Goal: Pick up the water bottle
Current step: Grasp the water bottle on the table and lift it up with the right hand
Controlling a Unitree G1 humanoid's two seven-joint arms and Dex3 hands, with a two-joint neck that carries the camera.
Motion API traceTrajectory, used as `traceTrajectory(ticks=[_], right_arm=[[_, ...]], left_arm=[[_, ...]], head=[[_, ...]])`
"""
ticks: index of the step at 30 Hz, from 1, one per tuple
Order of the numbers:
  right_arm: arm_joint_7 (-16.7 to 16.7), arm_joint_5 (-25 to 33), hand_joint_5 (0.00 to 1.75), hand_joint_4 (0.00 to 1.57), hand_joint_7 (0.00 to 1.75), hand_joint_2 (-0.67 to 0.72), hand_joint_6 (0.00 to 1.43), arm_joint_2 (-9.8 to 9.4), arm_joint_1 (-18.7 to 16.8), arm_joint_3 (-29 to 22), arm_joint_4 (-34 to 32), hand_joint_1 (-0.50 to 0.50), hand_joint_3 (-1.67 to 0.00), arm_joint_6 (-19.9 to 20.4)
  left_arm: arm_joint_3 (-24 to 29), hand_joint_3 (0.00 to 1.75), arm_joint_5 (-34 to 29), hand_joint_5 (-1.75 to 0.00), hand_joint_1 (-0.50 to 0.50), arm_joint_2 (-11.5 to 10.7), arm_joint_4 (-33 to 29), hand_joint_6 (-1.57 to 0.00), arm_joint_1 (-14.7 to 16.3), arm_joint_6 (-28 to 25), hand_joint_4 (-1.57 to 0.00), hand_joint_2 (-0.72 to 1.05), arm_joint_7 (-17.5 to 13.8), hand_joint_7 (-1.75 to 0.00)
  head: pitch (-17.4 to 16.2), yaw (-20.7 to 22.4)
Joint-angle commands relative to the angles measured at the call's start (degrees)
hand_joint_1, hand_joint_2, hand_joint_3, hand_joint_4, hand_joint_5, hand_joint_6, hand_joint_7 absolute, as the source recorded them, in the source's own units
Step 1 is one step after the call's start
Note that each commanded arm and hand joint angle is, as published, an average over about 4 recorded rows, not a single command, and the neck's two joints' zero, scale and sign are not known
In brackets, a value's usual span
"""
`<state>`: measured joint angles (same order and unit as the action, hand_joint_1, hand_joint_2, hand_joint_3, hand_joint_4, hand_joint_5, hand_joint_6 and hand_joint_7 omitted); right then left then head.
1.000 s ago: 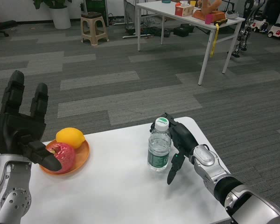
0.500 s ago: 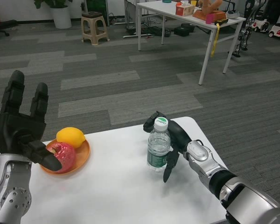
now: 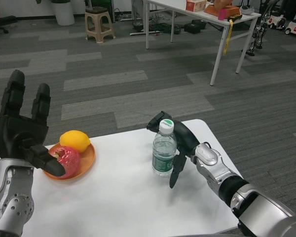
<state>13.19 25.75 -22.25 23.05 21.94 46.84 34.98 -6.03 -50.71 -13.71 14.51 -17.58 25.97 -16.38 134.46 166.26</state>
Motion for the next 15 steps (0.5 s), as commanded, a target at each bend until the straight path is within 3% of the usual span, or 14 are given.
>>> traceTrajectory(ticks=[1, 9, 12, 15], right_arm=[[0.98, 0.27, 0.39, 0.0, 1.55, 0.47, 0.0, -0.69, -1.59, -1.2, -1.18, -0.43, 0.0, 0.0], [2.71, 0.27, 0.48, 0.0, 1.61, 0.47, 0.0, -1.83, -4.42, -2.87, -3.07, -0.42, 0.0, -0.08], [3.44, 0.27, 0.65, 0.0, 1.61, 0.47, 0.0, -2.49, -5.7, -3.77, -3.86, -0.42, 0.0, -0.13], [4.03, 0.27, 0.99, 0.0, 1.66, 0.47, 0.0, -3.24, -6.62, -4.19, -4.56, -0.42, 0.0, -0.17]], left_arm=[[0.32, 0.04, -0.01, 0.0, -0.48, -0.09, -0.34, 0.0, 0.53, 0.13, 0.0, -0.72, -0.14, 0.0], [0.23, 0.09, -0.01, 0.0, -0.49, -0.09, -0.32, 0.0, 0.53, 0.13, 0.0, -0.72, -0.1, 0.0], [0.12, 0.04, -0.01, 0.0, -0.5, -0.09, -0.3, 0.0, 0.49, 0.0, 0.0, -0.72, -0.05, 0.0], [0.05, 0.09, -0.01, 0.0, -0.49, -0.09, -0.28, 0.0, 0.51, -0.11, 0.0, -0.72, -0.05, 0.0]], head=[[-0.37, -0.05], [-1.2, -0.51], [-1.5, -0.69], [-1.64, -0.78]])
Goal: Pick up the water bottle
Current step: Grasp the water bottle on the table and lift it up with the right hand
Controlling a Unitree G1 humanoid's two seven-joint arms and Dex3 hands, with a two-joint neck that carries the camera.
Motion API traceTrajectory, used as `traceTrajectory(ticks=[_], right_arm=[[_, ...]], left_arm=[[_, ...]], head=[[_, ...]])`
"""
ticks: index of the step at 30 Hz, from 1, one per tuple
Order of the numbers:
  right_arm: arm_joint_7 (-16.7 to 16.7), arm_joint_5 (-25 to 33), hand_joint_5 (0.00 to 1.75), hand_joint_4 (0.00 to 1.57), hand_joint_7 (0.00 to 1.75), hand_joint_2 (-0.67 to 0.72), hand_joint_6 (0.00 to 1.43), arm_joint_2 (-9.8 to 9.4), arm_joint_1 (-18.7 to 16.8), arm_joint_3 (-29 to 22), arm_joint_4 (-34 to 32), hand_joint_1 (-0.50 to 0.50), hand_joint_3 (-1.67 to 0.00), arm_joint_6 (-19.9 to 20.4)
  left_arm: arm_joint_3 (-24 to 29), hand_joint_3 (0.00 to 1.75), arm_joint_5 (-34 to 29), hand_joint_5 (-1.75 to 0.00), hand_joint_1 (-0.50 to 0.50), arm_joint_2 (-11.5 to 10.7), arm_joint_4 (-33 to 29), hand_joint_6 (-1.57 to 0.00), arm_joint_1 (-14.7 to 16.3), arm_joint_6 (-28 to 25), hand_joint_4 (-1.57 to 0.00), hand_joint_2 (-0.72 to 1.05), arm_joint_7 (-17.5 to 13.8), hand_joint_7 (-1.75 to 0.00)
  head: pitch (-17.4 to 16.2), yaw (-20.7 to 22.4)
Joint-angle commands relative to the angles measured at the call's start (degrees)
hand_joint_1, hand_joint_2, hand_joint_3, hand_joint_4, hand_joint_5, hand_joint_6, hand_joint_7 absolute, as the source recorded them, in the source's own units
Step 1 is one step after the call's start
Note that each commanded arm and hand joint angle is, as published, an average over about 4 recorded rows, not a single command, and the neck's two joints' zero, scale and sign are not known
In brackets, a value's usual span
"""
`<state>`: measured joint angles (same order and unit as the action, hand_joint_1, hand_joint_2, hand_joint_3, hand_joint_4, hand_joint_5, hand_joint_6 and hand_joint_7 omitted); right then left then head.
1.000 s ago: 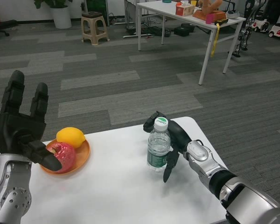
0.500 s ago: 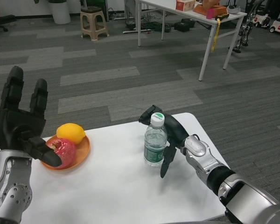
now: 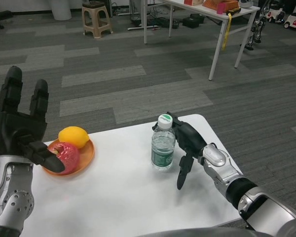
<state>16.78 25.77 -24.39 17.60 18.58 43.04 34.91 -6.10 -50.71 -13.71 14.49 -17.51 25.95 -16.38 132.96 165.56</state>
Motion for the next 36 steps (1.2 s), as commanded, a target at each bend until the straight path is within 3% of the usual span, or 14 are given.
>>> traceTrajectory(ticks=[1, 3, 5, 12, 18, 21, 22, 28, 36], right_arm=[[0.58, 0.24, 1.16, 0.0, 1.68, 0.47, 0.0, -1.27, -1.38, -0.96, -0.94, -0.42, 0.0, -0.11], [0.76, 0.24, 1.45, 0.0, 1.71, 0.47, 0.0, -1.63, -1.93, -1.53, -1.38, -0.42, 0.0, -0.11], [0.8, 0.24, 1.6, 0.0, 1.75, 0.47, 0.01, -1.89, -2.42, -2.08, -1.82, -0.42, 0.0, -0.11], [0.8, 0.24, 1.75, 0.08, 1.75, 0.47, 0.03, -2.51, -3.89, -3.37, -2.88, -0.42, 0.0, -0.11], [0.82, 0.24, 1.65, 0.23, 1.68, 0.47, 0.04, -2.7, -5.89, -5.33, -4.57, -0.42, 0.0, -0.11], [0.8, 0.24, 1.7, 0.08, 1.66, 0.47, 0.02, -2.68, -6.17, -5.86, -4.77, -0.42, 0.0, -0.11], [0.82, 0.24, 1.67, 0.03, 1.62, 0.47, 0.01, -2.59, -6.0, -5.88, -4.55, -0.42, 0.0, -0.11], [0.89, 0.24, 1.02, 0.0, 1.31, 0.44, 0.0, -1.67, -4.02, -4.98, -1.93, -0.42, 0.0, -0.02], [1.37, 0.24, 0.48, 0.0, 1.01, 0.47, 0.0, -0.51, 0.2, -1.02, 2.77, -0.42, 0.0, -0.02]], left_arm=[[0.12, 0.09, -0.01, 0.0, -0.49, -0.09, -0.26, 0.0, 0.46, -0.11, 0.0, -0.72, -0.06, 0.0], [0.1, 0.09, -0.01, 0.0, -0.48, -0.09, -0.26, 0.0, 0.46, -0.11, 0.0, -0.72, -0.06, 0.0], [0.06, 0.09, -0.01, 0.0, -0.48, -0.09, -0.26, 0.0, 0.44, -0.13, 0.0, -0.72, -0.06, 0.0], [-0.05, 0.04, 0.08, 0.0, -0.5, -0.09, -0.26, 0.0, 0.28, -0.42, 0.0, -0.72, -0.01, 0.0], [-0.05, 0.09, 0.17, 0.0, -0.5, -0.09, -0.26, 0.0, 0.2, -0.55, 0.0, -0.72, 0.03, 0.0], [-0.07, 0.09, 0.17, 0.0, -0.5, -0.09, -0.26, 0.0, 0.17, -0.55, 0.0, -0.72, 0.03, 0.0], [-0.1, 0.09, 0.17, 0.0, -0.5, -0.09, -0.26, 0.0, 0.15, -0.55, 0.0, -0.72, 0.03, 0.0], [-0.05, 0.09, 0.17, 0.0, -0.5, -0.09, -0.26, 0.0, 0.11, -0.55, 0.0, -0.72, 0.03, 0.0], [-0.03, 0.09, 0.17, 0.0, -0.5, -0.09, -0.1, 0.0, 0.11, -0.55, 0.0, -0.72, 0.01, 0.0]], head=[[-0.17, -0.11], [-0.32, -0.19], [-0.5, -0.33], [-0.88, -0.51], [-0.92, -0.54], [-0.84, -0.46], [-0.84, -0.44], [-0.73, -0.32], [-0.52, 0.21]])
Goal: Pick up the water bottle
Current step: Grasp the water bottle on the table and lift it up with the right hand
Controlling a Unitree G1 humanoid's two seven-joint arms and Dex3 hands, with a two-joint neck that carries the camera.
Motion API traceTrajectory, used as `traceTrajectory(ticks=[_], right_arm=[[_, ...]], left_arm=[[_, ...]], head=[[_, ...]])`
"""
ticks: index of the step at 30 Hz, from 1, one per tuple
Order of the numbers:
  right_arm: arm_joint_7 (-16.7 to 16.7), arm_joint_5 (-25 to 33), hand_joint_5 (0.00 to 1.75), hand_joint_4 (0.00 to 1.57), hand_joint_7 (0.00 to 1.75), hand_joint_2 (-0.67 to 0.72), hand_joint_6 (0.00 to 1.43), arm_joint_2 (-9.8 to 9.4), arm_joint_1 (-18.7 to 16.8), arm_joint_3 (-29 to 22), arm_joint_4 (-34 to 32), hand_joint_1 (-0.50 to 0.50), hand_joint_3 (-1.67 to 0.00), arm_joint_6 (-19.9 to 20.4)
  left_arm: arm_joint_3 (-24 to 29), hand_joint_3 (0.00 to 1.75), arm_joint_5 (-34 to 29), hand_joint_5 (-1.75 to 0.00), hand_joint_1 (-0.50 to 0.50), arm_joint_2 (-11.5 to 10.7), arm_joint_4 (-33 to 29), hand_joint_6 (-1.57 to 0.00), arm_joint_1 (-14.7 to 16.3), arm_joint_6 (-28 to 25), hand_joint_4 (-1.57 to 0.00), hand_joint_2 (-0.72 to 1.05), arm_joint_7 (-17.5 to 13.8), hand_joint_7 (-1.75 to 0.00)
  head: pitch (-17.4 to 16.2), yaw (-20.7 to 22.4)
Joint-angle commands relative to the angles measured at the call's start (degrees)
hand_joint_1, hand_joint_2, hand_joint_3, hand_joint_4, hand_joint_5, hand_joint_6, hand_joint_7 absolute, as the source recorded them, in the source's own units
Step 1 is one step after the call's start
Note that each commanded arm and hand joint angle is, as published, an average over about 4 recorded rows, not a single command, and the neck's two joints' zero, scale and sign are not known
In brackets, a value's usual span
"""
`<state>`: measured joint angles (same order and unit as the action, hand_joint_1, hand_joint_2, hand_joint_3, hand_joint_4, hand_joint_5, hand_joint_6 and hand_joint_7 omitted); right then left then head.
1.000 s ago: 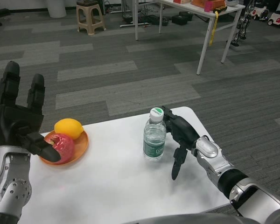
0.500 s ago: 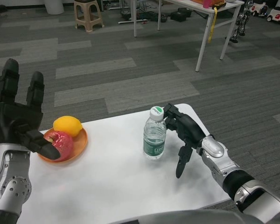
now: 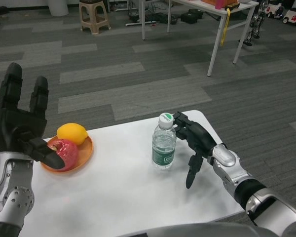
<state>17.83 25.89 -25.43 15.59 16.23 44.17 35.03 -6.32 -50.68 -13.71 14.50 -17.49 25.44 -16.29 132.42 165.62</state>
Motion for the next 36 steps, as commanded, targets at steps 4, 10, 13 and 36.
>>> traceTrajectory(ticks=[4, 10, 13, 36], right_arm=[[0.36, 0.13, 0.22, 0.0, 0.87, 0.47, 0.0, 0.87, 3.85, 3.35, 3.27, -0.42, 0.0, -0.13], [0.36, 0.13, 0.02, 0.0, 0.7, 0.47, 0.0, 1.35, 6.34, 6.91, 5.47, -0.42, 0.0, -0.22], [0.36, 0.13, 0.0, 0.0, 0.63, 0.47, 0.0, 1.57, 6.64, 7.55, 5.66, -0.42, 0.0, -0.22], [0.45, 0.13, 1.12, 0.21, 1.61, 0.41, 0.15, 1.7, 6.29, 7.88, 4.76, -0.42, 0.0, -0.05]], left_arm=[[0.26, 0.07, 0.08, 0.0, -0.5, -0.08, -0.08, 0.0, 0.08, -0.04, 0.0, -0.72, -0.14, 0.0], [0.32, 0.09, -0.01, 0.0, -0.5, -0.08, 0.07, 0.0, 0.08, 0.11, 0.0, -0.72, -0.14, 0.0], [0.3, 0.09, -0.03, 0.0, -0.49, -0.06, 0.09, 0.0, 0.08, 0.13, 0.0, -0.72, -0.14, 0.0], [0.26, 0.04, -0.1, 0.0, -0.49, 0.0, 0.09, 0.0, 0.26, 0.18, 0.0, -0.72, -0.14, 0.0]], head=[[0.04, 0.37], [0.08, 0.55], [-0.01, 0.56], [-0.5, 0.5]])
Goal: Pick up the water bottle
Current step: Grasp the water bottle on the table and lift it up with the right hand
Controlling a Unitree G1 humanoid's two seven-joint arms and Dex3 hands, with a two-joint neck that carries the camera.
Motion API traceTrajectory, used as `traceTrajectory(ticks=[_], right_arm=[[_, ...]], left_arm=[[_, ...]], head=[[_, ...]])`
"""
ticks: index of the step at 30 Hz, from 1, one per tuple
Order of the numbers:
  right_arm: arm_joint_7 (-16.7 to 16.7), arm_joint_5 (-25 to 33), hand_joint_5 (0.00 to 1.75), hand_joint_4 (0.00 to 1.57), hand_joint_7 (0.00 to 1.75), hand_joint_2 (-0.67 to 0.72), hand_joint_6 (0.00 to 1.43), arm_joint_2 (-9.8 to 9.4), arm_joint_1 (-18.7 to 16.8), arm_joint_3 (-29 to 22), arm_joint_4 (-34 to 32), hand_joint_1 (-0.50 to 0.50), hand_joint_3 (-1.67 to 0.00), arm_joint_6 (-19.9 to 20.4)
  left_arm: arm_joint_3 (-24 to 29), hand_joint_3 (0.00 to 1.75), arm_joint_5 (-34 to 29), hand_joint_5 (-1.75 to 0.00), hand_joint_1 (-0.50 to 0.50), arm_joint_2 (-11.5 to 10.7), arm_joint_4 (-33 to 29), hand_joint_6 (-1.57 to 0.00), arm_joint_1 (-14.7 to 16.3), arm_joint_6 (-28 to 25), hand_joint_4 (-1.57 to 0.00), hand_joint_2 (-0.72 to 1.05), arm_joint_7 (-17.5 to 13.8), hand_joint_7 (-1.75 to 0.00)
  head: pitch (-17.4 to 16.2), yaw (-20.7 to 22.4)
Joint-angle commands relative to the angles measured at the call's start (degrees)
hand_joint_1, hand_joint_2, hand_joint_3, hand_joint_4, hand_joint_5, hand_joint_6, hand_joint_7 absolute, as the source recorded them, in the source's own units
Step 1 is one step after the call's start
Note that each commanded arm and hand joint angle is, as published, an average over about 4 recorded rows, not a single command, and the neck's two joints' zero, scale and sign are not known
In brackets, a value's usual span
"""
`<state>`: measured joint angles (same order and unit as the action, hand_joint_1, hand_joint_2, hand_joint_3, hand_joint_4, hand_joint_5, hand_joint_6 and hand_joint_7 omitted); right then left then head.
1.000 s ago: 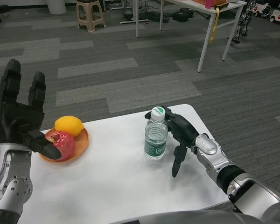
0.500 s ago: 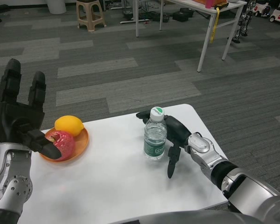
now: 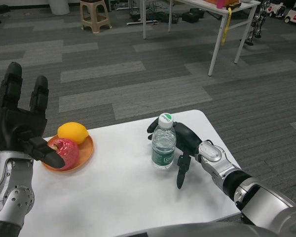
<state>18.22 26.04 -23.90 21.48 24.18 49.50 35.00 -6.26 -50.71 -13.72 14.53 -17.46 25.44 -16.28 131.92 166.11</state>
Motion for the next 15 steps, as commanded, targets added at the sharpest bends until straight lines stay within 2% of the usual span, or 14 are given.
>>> traceTrajectory(ticks=[1, 6, 9, 10, 13, 15], right_arm=[[0.06, -0.02, 1.12, 0.27, 1.61, 0.41, 0.19, 0.17, 0.36, -0.1, -0.58, -0.42, 0.0, -0.02], [0.06, -0.02, 1.19, 0.61, 1.62, 0.41, 0.42, 0.17, 0.05, -0.17, -0.8, -0.42, 0.0, -0.02], [0.06, -0.02, 1.33, 0.93, 1.68, 0.41, 0.62, 0.17, -0.3, -0.36, -1.13, -0.39, 0.0, -0.02], [0.06, -0.02, 1.36, 0.98, 1.68, 0.41, 0.67, 0.17, -0.43, -0.45, -1.24, -0.38, 0.0, -0.02], [0.06, -0.02, 1.36, 1.03, 1.68, 0.39, 0.74, 0.17, -0.7, -0.67, -1.42, -0.38, 0.0, -0.02], [0.06, -0.02, 1.36, 1.03, 1.68, 0.33, 0.76, 0.17, -1.0, -0.93, -1.73, -0.38, 0.0, -0.02]], left_arm=[[0.2, 0.02, -0.09, 0.0, -0.49, 0.01, 0.06, 0.0, 0.23, 0.18, 0.0, -0.72, -0.15, 0.0], [0.2, 0.09, -0.09, 0.0, -0.5, 0.01, 0.06, 0.0, 0.23, 0.2, 0.0, -0.72, -0.15, 0.0], [0.2, 0.04, -0.09, 0.0, -0.5, 0.01, 0.06, 0.0, 0.25, 0.13, 0.0, -0.72, -0.15, 0.0], [0.2, 0.04, -0.09, 0.0, -0.5, 0.01, 0.06, 0.0, 0.27, 0.13, 0.0, -0.72, -0.15, 0.0], [0.2, 0.07, -0.09, 0.0, -0.5, 0.01, 0.06, 0.0, 0.32, 0.18, 0.0, -0.72, -0.15, 0.0], [0.2, 0.07, -0.09, 0.0, -0.5, 0.01, 0.06, 0.0, 0.32, 0.18, 0.0, -0.72, -0.15, 0.0]], head=[[0.0, 0.0], [-0.21, -0.02], [-0.39, -0.06], [-0.42, -0.07], [-0.56, -0.08], [-0.62, -0.1]])
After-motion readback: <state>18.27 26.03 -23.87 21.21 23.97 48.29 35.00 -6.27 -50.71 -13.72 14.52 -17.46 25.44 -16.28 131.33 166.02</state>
